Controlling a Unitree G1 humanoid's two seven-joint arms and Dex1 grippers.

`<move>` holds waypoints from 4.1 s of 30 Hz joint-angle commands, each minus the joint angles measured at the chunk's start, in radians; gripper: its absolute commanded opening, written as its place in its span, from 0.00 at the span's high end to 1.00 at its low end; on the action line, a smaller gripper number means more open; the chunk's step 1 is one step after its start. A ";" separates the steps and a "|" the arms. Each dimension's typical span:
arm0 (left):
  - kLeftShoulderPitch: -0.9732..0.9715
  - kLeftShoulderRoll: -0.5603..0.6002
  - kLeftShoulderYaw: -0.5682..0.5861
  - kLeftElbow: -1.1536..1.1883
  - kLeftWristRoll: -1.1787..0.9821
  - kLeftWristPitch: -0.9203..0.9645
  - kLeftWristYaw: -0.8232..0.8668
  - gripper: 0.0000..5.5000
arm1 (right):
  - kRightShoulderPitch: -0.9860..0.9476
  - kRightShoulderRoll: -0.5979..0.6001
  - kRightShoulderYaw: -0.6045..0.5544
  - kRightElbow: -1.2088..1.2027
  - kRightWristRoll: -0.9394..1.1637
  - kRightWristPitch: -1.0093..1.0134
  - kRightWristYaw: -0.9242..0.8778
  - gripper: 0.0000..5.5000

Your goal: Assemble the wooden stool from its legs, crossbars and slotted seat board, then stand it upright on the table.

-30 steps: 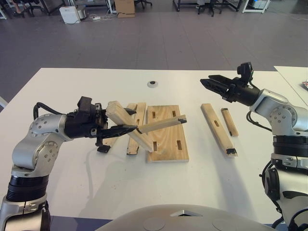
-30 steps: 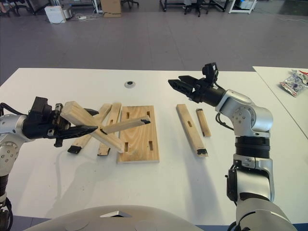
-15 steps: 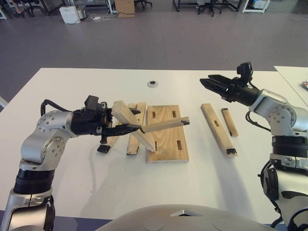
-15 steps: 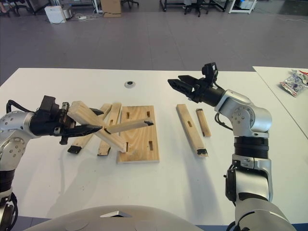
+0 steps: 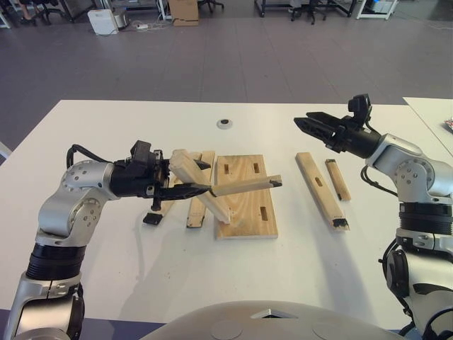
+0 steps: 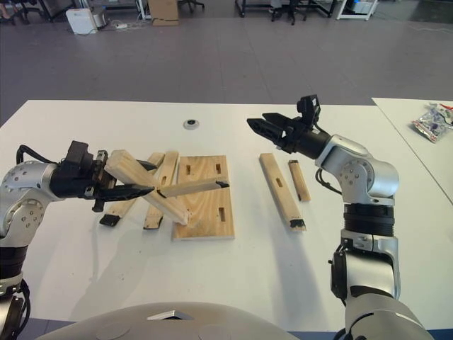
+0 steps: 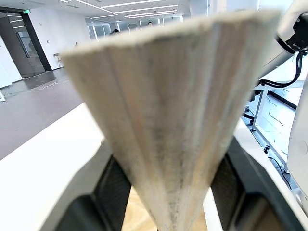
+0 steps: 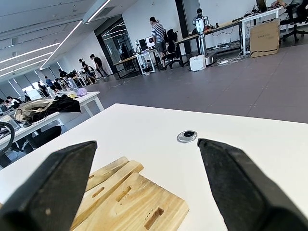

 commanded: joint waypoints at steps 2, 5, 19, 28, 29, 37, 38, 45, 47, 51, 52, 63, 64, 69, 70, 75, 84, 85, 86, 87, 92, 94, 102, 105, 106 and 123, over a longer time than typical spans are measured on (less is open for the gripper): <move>-0.030 0.009 -0.054 0.040 0.079 -0.014 -0.010 0.63 | 0.006 0.015 -0.006 -0.023 0.000 -0.009 -0.011 0.29; -0.025 0.012 -0.075 0.038 0.098 -0.012 -0.006 0.63 | 0.010 0.019 -0.006 -0.028 0.001 -0.005 -0.012 0.29; -0.022 0.141 -0.259 -0.015 0.240 0.109 0.055 0.63 | 0.100 0.071 0.085 -0.073 -0.106 -0.044 -0.082 0.29; -0.065 0.190 -0.370 -0.028 0.185 0.245 0.048 0.63 | 0.137 0.130 0.130 -0.121 -0.122 -0.049 -0.104 0.29; -0.060 0.191 -0.369 -0.031 0.177 0.253 0.057 0.63 | 0.133 0.130 0.127 -0.118 -0.122 -0.050 -0.104 0.29; -0.046 0.097 -0.306 0.015 0.250 0.228 0.231 0.29 | 0.128 0.134 0.121 -0.113 -0.127 -0.059 -0.103 0.29; -0.025 0.109 -0.280 0.008 0.252 0.220 0.237 0.26 | 0.131 0.134 0.120 -0.114 -0.127 -0.062 -0.104 0.29; 0.260 0.291 -0.091 -0.158 0.239 0.231 0.199 0.10 | 0.154 0.138 0.107 -0.131 -0.126 -0.066 -0.117 0.29; 0.296 0.263 -0.023 -0.154 0.245 0.234 0.269 0.10 | 0.152 0.138 0.109 -0.128 -0.127 -0.069 -0.116 0.29; 0.346 0.118 0.041 -0.133 0.322 0.241 0.532 0.10 | 0.139 0.135 0.117 -0.124 -0.129 -0.066 -0.107 0.29; 0.357 0.070 0.051 -0.124 0.335 0.241 0.599 0.10 | 0.137 0.133 0.120 -0.122 -0.130 -0.066 -0.104 0.29; 0.393 -0.101 -0.006 0.064 0.436 0.226 0.754 0.17 | 0.120 0.136 0.126 -0.115 -0.135 -0.064 -0.105 0.29; 0.400 -0.098 -0.003 0.070 0.436 0.225 0.743 0.19 | 0.123 0.138 0.125 -0.117 -0.135 -0.065 -0.108 0.29; 0.386 -0.083 0.028 0.088 0.440 0.223 0.723 0.35 | 0.133 0.144 0.123 -0.123 -0.134 -0.066 -0.119 0.29; 0.382 -0.081 0.034 0.091 0.440 0.224 0.721 0.39 | 0.133 0.145 0.123 -0.124 -0.134 -0.066 -0.120 0.29; 0.374 -0.077 0.037 0.129 0.459 0.202 0.710 0.53 | 0.135 0.149 0.121 -0.121 -0.137 -0.073 -0.127 0.29; 0.260 -0.044 0.128 0.183 0.396 0.181 0.676 0.62 | 0.091 0.182 0.050 -0.093 -0.083 -0.035 -0.187 0.29; 0.199 -0.044 0.171 0.164 0.344 0.190 0.665 0.62 | 0.067 0.189 0.021 -0.092 -0.049 -0.013 -0.197 0.29; 0.138 -0.040 0.211 0.146 0.286 0.199 0.641 0.62 | 0.038 0.193 -0.002 -0.092 -0.019 0.006 -0.203 0.29; 0.066 -0.029 0.257 0.107 0.180 0.237 0.596 0.62 | -0.015 0.196 -0.036 -0.091 0.042 0.045 -0.201 0.29; -0.182 0.066 0.380 0.023 -0.298 0.500 0.428 0.62 | -0.254 0.207 -0.126 -0.112 0.316 0.180 -0.184 0.12; -0.222 0.078 0.392 0.014 -0.448 0.589 0.410 0.62 | -0.319 0.216 -0.157 -0.121 0.442 0.219 -0.185 0.05; -0.185 0.092 0.352 -0.027 -0.655 0.729 0.381 0.62 | -0.411 0.251 -0.168 -0.069 0.679 0.264 -0.240 0.02; -0.179 0.086 0.329 -0.041 -0.646 0.728 0.373 0.62 | -0.417 0.248 -0.157 -0.064 0.732 0.281 -0.247 0.02; -0.177 0.084 0.321 -0.045 -0.640 0.725 0.373 0.62 | -0.417 0.246 -0.152 -0.074 0.756 0.291 -0.243 0.02; -0.212 0.063 0.258 -0.090 -0.675 0.708 0.453 0.62 | -0.368 0.219 -0.076 -0.095 0.779 0.290 -0.256 0.50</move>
